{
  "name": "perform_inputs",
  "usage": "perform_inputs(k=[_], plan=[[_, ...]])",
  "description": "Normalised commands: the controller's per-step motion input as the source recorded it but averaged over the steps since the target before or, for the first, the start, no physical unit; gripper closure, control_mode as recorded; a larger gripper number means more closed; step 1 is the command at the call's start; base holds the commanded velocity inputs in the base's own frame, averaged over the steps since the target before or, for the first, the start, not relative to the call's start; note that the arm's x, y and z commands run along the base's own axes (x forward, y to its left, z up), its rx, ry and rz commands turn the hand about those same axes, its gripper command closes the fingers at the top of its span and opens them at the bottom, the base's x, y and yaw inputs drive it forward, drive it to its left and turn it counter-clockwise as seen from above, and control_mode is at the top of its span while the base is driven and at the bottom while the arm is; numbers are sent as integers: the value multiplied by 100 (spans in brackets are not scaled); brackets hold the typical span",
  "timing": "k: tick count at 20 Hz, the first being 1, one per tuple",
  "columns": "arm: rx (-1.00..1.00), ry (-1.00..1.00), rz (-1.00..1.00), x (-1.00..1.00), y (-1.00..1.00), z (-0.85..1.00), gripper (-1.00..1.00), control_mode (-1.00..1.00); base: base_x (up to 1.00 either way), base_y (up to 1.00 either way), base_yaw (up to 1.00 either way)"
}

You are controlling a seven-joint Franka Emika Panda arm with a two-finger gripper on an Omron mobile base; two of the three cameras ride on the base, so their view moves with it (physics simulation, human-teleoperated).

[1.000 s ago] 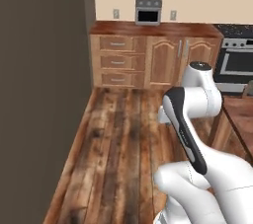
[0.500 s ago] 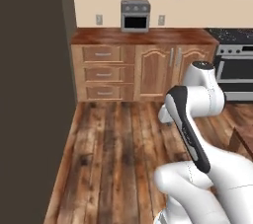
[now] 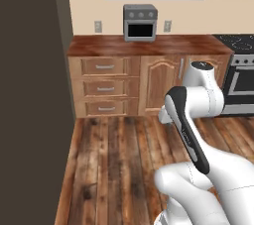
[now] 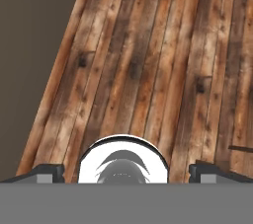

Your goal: Navigate to the toaster oven.

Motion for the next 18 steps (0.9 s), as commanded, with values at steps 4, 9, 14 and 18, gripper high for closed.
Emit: perform_inputs(k=[4,9,14,18], plan=[[0,0,0,0,0,0,-100,100,100,0,-8],[0,0,0,0,0,0,-100,100,100,0,-3],[0,0,0,0,0,0,-100,100,100,0,0],[0,0,0,0,0,0,-100,100,100,-6,0]])
